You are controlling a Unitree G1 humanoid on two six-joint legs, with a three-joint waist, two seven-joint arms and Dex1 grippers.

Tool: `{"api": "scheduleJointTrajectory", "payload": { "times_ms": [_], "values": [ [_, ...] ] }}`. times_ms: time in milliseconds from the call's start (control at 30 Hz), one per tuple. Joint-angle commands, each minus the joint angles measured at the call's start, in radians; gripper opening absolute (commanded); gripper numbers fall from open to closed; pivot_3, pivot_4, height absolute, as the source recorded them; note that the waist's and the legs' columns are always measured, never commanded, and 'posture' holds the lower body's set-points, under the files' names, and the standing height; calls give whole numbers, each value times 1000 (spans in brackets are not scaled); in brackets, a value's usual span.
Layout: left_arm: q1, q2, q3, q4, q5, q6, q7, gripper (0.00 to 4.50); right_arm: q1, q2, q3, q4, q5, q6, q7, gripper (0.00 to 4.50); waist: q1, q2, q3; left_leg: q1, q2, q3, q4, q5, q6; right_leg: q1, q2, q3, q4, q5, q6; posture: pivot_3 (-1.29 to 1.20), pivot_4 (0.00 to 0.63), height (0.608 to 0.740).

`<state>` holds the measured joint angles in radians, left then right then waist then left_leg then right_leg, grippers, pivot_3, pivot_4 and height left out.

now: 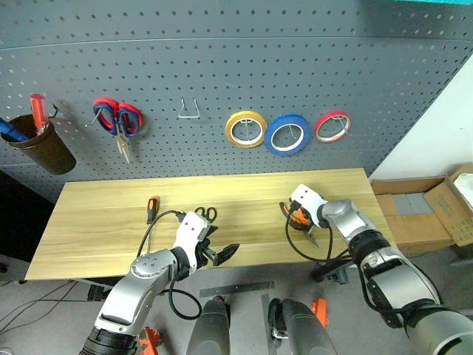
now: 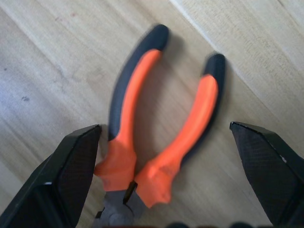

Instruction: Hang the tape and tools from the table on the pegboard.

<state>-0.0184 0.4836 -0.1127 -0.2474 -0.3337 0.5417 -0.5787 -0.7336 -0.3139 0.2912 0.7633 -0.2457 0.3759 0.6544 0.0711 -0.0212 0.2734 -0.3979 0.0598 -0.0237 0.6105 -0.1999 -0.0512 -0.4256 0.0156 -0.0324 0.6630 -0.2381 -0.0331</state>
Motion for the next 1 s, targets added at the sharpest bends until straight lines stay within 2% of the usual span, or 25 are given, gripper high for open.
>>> {"api": "scheduleJointTrajectory", "payload": {
  "times_ms": [33, 267, 400, 467, 533, 667, 767, 1000],
  "values": [
    [15, -3, 38, -62, -19, -8, -4, 4500, 74, -21, -40, -272, 50, 187, 50, 4491, 2, 0, 6, -2, 1, 0, 0, 0, 0, -2, 0, -1, 0, 0, -1, 212, 331, 740],
    [68, -27, 143, -162, -95, 20, 28, 4500, 196, -21, -173, -842, 178, 664, 50, 4491, 1, 2, 18, -15, 1, 1, 0, 0, -1, -16, 0, -1, 0, -1, -2, 204, 318, 740],
    [99, -34, 178, -216, -116, 31, 48, 4500, 224, 12, -240, -1018, 233, 796, -12, 4491, 3, 2, 18, -17, 1, 0, 0, -1, -1, -17, 0, -2, -1, -1, -1, 196, 313, 740],
    [116, -47, 192, -238, -110, 9, 72, 4500, 243, 65, -294, -1109, 260, 821, -61, 4491, 3, 2, 18, -17, 1, 0, 0, -1, -1, -17, 0, -3, -1, -1, -1, 192, 308, 740],
    [126, -78, 205, -253, -94, -23, 110, 4500, 281, 110, -325, -1173, 273, 774, -114, 4491, 3, 2, 18, -17, 1, 0, 0, -1, -1, -17, 0, -3, -2, -1, -1, 187, 304, 740],
    [126, -211, 210, -261, -21, -127, 262, 4500, 448, 109, -268, -1228, 230, 540, -203, 4491, 9, 1, 18, -18, 0, 0, 0, -2, -3, -17, 0, -4, -5, -1, -1, 186, 303, 740],
    [142, -269, 201, -271, 1, -153, 316, 4500, 510, 109, -254, -1226, 219, 422, -249, 4491, 6, 1, 18, -19, 0, 1, 1, -2, -4, -17, -1, -2, -6, 0, 1, 185, 301, 740],
    [195, -305, 161, -300, 32, -167, 352, 4500, 579, 80, -240, -1206, 217, 319, -295, 4491, -2, 0, 19, -19, 1, 1, 2, -3, -5, -17, 1, -3, -6, 0, 1, 179, 299, 740]
  ]
}}
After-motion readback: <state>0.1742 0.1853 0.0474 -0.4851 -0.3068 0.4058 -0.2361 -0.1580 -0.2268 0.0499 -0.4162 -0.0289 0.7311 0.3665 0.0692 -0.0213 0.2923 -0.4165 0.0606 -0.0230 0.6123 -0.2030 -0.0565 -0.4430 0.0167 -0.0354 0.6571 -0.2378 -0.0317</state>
